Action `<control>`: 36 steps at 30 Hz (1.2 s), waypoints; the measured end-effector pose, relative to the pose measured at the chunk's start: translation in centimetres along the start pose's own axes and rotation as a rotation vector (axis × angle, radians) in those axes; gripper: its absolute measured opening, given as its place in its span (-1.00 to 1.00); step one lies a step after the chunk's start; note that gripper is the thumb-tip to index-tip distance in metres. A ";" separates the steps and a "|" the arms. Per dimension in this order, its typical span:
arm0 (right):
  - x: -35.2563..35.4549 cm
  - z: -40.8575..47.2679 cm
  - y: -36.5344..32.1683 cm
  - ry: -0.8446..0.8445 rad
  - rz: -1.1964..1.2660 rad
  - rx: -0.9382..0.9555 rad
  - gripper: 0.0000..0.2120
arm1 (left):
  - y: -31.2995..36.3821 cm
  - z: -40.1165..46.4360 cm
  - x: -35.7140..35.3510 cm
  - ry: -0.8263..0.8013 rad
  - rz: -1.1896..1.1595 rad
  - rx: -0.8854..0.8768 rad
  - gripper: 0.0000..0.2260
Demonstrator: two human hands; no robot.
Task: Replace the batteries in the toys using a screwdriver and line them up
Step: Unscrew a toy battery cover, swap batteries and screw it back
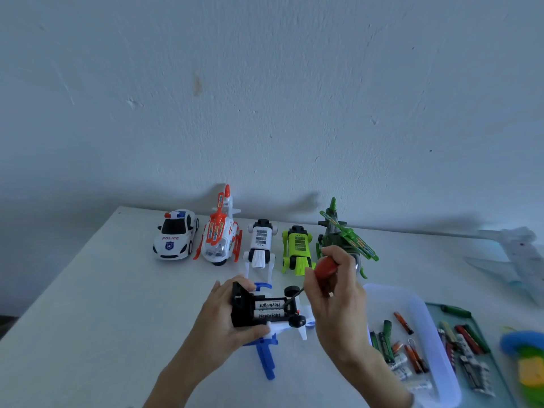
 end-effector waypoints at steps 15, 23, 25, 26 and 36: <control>-0.2 0.0 -0.3 -0.019 -0.073 0.136 -0.76 | -1.2 0.2 -0.5 0.077 -0.158 0.034 -0.49; 2.8 -2.4 5.7 0.417 0.282 -0.629 -0.71 | -0.2 0.4 -1.7 0.129 -0.074 -0.021 -0.47; 3.1 -4.5 7.8 0.497 0.385 -0.878 -0.74 | 0.4 0.2 -2.2 0.153 -0.037 -0.046 -0.50; 2.9 -5.3 8.6 0.507 0.447 -0.970 -0.75 | 0.6 0.1 -2.5 0.165 -0.022 -0.056 -0.52; 6.0 -4.0 6.2 0.303 0.521 -0.967 -0.86 | 3.0 -0.6 -5.6 0.223 0.028 -0.051 -0.60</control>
Point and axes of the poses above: each hand's wrist, its own z-axis towards the middle knuckle, its own x-axis out of the back of the hand, y = z × x, the point moved 5 cm from there along z, towards the middle knuckle, and after that the axes turned 7 degrees about x, right-handed, at the moved point
